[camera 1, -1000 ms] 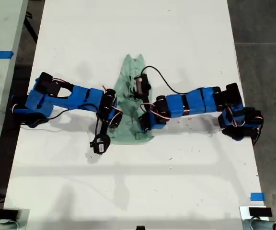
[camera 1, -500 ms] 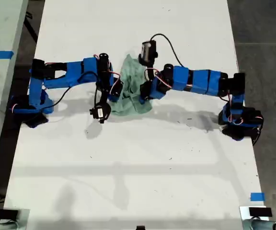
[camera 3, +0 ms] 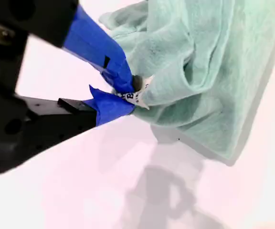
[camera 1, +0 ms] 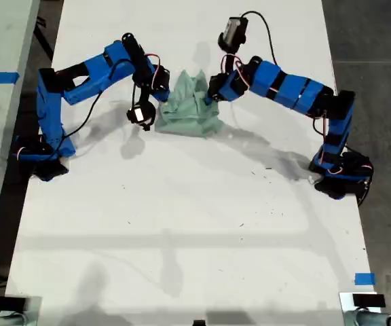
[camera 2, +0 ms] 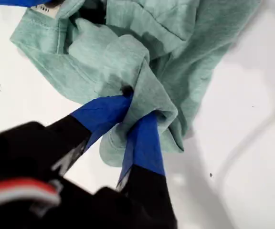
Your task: Fold tshirt
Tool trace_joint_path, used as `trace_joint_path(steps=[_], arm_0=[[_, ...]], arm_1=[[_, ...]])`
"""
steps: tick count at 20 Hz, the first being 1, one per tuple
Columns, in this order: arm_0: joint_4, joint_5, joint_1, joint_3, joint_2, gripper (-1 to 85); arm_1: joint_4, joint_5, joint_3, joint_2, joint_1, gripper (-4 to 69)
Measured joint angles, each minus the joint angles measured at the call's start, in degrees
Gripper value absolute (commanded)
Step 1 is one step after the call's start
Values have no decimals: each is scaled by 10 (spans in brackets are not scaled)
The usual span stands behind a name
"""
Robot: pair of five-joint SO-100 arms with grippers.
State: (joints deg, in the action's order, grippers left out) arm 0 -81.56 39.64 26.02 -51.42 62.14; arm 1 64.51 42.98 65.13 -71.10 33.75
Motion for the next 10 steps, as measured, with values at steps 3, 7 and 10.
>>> trace_joint_path(steps=[3,7,10], arm_0=[[24,16,39,0,0,415],[32,18,111,-1,8,434],[37,21,160,-58,94,433]], arm_1=[[-39,4,5,0,40,360],[-47,4,14,-23,128,306],[-40,4,77,-126,184,271]])
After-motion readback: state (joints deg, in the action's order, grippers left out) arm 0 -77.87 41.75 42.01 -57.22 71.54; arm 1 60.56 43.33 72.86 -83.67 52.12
